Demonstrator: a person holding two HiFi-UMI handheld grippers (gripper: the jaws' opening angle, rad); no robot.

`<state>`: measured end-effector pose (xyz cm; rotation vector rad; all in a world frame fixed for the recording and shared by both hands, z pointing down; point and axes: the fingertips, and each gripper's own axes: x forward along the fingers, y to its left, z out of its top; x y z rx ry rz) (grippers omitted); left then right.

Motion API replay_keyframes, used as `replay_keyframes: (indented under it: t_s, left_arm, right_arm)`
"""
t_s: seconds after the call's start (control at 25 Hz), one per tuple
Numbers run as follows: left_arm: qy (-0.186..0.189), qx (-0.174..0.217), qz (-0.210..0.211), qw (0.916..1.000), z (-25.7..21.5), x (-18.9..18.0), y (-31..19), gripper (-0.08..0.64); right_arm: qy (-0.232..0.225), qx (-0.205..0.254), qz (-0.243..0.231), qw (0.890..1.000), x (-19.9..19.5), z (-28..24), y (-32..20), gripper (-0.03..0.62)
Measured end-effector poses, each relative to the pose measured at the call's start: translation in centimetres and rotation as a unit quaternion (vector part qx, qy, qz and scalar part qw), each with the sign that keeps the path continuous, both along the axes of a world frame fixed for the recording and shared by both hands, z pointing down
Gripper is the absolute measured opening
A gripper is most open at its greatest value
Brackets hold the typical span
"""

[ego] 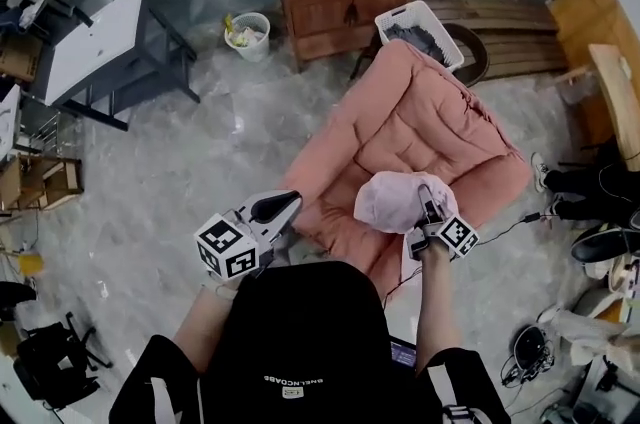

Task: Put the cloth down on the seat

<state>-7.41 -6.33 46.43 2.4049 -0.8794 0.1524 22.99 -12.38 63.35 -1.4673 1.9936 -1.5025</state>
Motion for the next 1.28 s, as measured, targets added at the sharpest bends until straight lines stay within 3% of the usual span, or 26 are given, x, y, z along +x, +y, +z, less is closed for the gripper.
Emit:
replay_keyframes:
  t_s: [0.24,0.52,1.08,1.28]
  left_arm:
    - [-0.007,-0.006,-0.040,0.9992,1.2,-1.1,-0.1,0.020]
    - [-0.011,-0.017,-0.074,0.9971,3.0,-1.9,0.5,0.020]
    - [0.037,-0.053,-0.147,0.9871,7.1,-5.8,2.2,0.020]
    - [0.034,-0.066,-0.160,0.9842,8.7,-6.6,3.3,0.020]
  right_arm:
    - [0.017,-0.042,-0.047,0.998,-2.3,5.3,-2.7,0.120]
    - [0.026,-0.081,-0.062,0.994,-4.6,10.8,-5.3,0.120]
    - [0.072,-0.136,-0.104,0.983,-9.7,18.7,-7.6,0.121]
    - [0.091,-0.152,-0.120,0.977,-10.8,21.4,-8.1,0.121]
